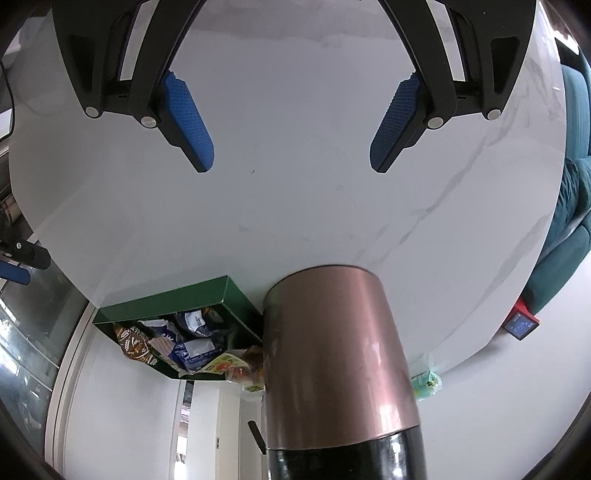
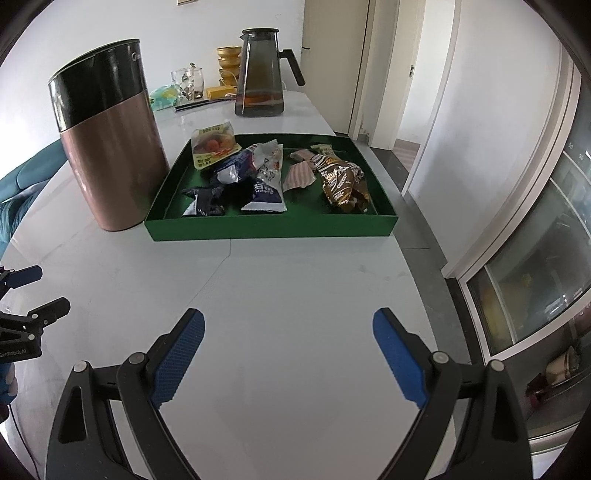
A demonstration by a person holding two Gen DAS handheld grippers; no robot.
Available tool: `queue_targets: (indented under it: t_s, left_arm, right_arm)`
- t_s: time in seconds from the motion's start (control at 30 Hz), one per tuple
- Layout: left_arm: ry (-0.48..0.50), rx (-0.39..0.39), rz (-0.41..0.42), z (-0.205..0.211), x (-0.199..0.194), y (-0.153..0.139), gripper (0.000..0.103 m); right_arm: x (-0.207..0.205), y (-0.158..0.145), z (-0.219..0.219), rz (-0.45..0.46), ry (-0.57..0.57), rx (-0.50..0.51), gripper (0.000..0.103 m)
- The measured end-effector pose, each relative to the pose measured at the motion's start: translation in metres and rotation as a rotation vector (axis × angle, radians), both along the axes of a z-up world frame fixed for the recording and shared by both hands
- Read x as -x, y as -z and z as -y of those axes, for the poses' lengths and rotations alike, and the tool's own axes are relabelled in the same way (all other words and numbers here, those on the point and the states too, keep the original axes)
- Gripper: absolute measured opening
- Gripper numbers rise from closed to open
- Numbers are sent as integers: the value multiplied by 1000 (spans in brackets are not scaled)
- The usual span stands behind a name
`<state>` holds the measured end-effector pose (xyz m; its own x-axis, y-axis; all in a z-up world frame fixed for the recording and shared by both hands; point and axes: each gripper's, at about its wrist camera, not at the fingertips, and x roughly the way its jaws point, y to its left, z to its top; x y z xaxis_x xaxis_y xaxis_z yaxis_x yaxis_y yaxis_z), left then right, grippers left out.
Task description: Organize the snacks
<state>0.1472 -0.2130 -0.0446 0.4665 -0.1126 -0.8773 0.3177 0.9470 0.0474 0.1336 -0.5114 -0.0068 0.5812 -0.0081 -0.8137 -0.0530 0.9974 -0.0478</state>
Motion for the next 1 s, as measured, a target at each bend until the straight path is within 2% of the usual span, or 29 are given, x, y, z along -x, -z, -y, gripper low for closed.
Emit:
queue_targets:
  t_s: [0.13, 0.3, 0.6, 0.77, 1.0]
  left_arm:
    - [-31, 21, 17, -10, 4, -6, 83]
    - [-69, 52, 96, -19, 9, -27, 83]
    - [-70, 88, 216, -25, 11, -70, 83]
    - [-30, 111, 233, -17, 11, -82, 83]
    - [16, 117, 231, -6, 11, -83, 83]
  right_arm:
    - [6, -1, 0, 4, 3, -2, 103]
    - [16, -8, -3, 23, 2, -6, 103]
    - [30, -27, -8, 76, -3, -1, 103]
    - [32, -36, -8, 98, 2, 6, 103]
    - [34, -43, -1, 115, 21, 12, 103]
